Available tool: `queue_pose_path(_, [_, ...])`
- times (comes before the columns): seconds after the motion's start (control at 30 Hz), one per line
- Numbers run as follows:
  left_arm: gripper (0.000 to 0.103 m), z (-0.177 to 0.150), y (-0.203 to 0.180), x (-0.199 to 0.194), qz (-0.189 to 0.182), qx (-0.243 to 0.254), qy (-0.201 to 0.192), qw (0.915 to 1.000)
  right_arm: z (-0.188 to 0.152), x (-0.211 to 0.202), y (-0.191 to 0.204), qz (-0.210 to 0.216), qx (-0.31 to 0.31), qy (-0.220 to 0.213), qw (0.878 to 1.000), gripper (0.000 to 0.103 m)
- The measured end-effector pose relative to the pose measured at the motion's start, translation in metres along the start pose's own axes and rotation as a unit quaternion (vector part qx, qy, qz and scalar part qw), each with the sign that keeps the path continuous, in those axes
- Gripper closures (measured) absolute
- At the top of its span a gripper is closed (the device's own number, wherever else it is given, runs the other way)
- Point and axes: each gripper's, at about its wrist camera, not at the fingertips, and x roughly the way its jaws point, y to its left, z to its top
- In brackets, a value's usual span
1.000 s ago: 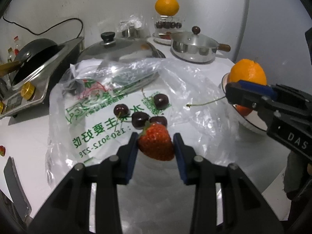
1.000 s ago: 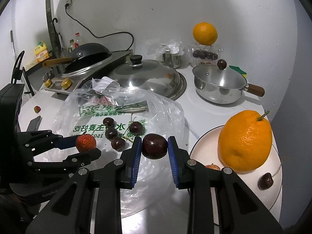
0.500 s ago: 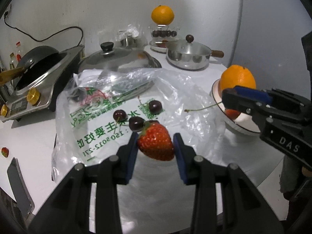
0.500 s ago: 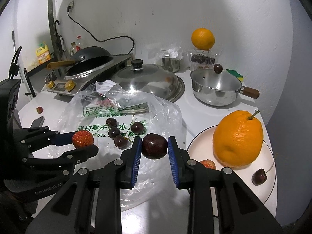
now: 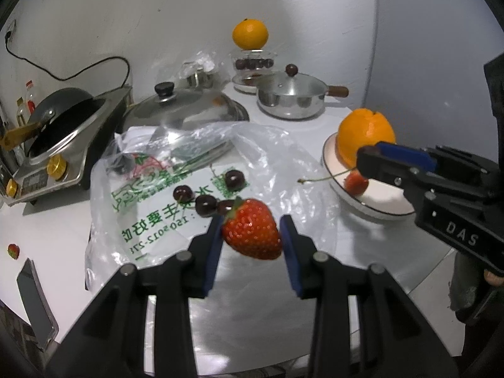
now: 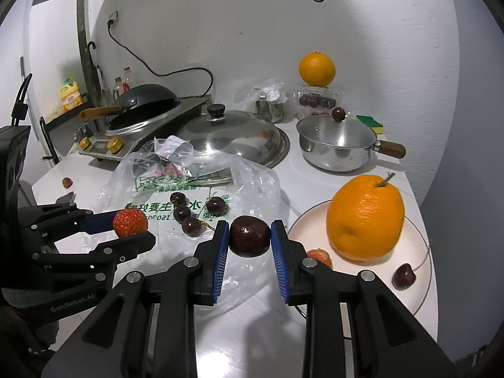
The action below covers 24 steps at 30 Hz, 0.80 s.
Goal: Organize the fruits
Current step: 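Carry the strawberry in the left gripper and cherry in the right gripper over the plate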
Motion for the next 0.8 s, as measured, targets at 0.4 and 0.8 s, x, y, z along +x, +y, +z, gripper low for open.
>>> queue_pose_path(0.4, [0.066,0.006,-0.03,-0.005,-0.003,0.015,-0.006,0.9999,-0.011,-0.019,-0.026,-0.011,0.014,-0.008,1.0,0.074])
queue_pose_path(0.8, [0.066,0.014,-0.061,-0.001,-0.01,0.031,-0.011,0.9994,-0.021,-0.033,-0.055,-0.021,0.029,-0.011,0.999,0.074])
